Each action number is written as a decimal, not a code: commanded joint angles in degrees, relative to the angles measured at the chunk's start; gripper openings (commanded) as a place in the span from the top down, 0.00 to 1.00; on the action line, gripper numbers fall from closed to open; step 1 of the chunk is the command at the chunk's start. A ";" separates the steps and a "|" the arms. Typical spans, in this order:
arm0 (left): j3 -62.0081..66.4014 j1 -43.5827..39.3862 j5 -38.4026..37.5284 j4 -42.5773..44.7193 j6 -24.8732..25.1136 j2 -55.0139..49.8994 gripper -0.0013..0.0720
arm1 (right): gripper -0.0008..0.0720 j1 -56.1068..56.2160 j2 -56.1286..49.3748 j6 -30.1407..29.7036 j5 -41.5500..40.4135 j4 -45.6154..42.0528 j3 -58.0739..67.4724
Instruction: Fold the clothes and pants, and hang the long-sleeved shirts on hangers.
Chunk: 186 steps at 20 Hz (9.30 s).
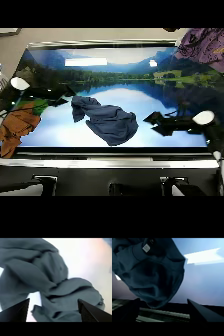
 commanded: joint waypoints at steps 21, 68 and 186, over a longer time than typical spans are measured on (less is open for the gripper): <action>-6.01 7.91 -0.87 2.91 10.03 -6.93 0.06 | 0.95 17.79 -15.54 -1.84 -20.59 12.24 -8.41; 32.30 3.82 -10.36 30.08 -5.81 18.25 0.96 | 0.95 17.62 -1.97 12.31 10.10 -43.52 62.97; 29.09 13.42 -15.78 29.35 -2.05 -13.42 0.15 | 0.58 0.24 -44.52 -7.78 22.12 -20.65 75.32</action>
